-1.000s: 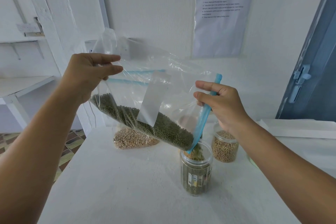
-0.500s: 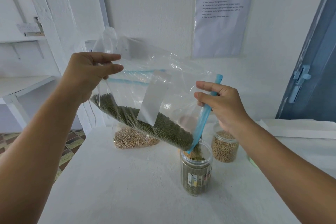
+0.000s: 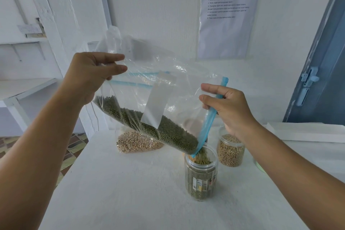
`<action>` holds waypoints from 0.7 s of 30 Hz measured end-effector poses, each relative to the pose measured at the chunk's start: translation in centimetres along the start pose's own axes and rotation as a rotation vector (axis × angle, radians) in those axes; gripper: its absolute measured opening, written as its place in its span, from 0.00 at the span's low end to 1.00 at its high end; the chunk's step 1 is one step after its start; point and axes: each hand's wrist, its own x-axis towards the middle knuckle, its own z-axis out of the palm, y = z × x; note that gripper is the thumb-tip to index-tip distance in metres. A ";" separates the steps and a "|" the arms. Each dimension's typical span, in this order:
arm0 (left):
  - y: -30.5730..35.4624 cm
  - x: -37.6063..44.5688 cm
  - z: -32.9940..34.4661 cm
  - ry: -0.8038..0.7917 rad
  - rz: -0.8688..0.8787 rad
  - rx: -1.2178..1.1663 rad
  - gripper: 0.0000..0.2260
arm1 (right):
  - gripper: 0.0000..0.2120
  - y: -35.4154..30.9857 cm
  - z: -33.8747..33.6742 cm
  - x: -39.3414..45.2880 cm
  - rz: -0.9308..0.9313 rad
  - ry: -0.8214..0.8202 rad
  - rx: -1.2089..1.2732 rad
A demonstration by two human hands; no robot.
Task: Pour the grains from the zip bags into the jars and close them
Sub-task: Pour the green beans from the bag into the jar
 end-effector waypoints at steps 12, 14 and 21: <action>0.1 0.0 0.1 -0.006 -0.003 0.002 0.15 | 0.16 0.1 -0.1 0.1 0.009 -0.003 -0.007; 0.1 0.0 0.1 -0.005 -0.003 0.007 0.14 | 0.16 0.1 -0.1 0.1 0.009 -0.001 -0.003; 0.3 0.1 0.0 0.000 -0.002 0.008 0.14 | 0.16 0.0 -0.1 0.2 0.002 -0.004 -0.002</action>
